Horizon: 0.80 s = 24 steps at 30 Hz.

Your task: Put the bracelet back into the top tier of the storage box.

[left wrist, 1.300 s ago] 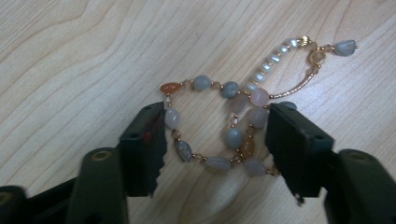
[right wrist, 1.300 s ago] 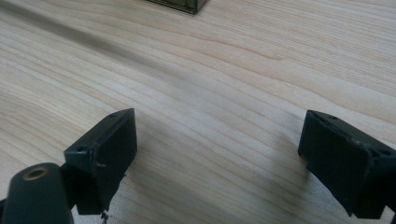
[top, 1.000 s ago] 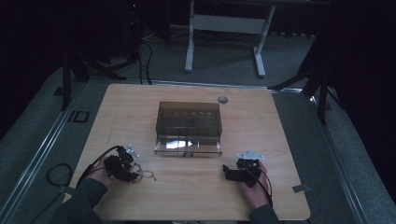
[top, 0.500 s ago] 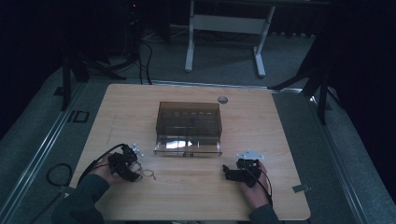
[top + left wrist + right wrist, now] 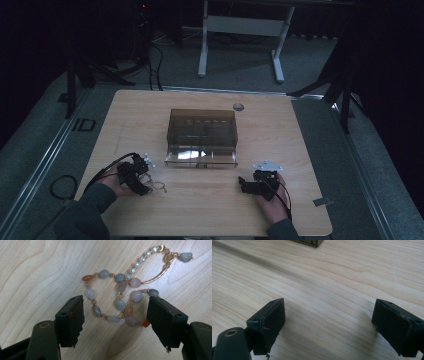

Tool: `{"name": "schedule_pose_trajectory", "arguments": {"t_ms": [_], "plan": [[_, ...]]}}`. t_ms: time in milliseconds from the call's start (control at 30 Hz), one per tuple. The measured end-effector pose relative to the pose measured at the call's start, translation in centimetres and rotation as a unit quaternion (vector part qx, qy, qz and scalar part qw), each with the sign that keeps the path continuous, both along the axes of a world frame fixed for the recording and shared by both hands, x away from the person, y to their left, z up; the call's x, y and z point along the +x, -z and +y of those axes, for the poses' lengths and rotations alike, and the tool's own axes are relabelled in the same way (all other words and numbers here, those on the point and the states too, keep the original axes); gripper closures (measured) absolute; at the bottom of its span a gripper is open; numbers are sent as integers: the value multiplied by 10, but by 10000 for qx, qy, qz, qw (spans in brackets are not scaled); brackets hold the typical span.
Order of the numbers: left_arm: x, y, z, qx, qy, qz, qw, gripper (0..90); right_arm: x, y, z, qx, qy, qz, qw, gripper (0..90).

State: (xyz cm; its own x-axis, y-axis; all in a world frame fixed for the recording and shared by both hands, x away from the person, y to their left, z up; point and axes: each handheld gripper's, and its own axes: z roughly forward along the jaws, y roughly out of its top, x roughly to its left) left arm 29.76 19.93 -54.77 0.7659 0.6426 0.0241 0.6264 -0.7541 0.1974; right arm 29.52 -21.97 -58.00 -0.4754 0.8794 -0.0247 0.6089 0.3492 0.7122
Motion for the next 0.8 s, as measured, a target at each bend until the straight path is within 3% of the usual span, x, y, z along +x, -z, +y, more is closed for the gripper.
{"name": "schedule_pose_trajectory", "arguments": {"t_ms": [200, 533, 800], "plan": [[5, 3, -1, 109, 96, 68, 9999, 292, 0, 0, 0, 1, 1, 3, 10000, 112], [13, 3, -2, -19, 184, 232, 9996, 309, 0, 0, 0, 2, 2, 2, 10000, 112], [18, 0, 3, -75, 118, 191, 9997, 511, 0, 0, 0, 2, 2, 2, 10000, 112]]}}
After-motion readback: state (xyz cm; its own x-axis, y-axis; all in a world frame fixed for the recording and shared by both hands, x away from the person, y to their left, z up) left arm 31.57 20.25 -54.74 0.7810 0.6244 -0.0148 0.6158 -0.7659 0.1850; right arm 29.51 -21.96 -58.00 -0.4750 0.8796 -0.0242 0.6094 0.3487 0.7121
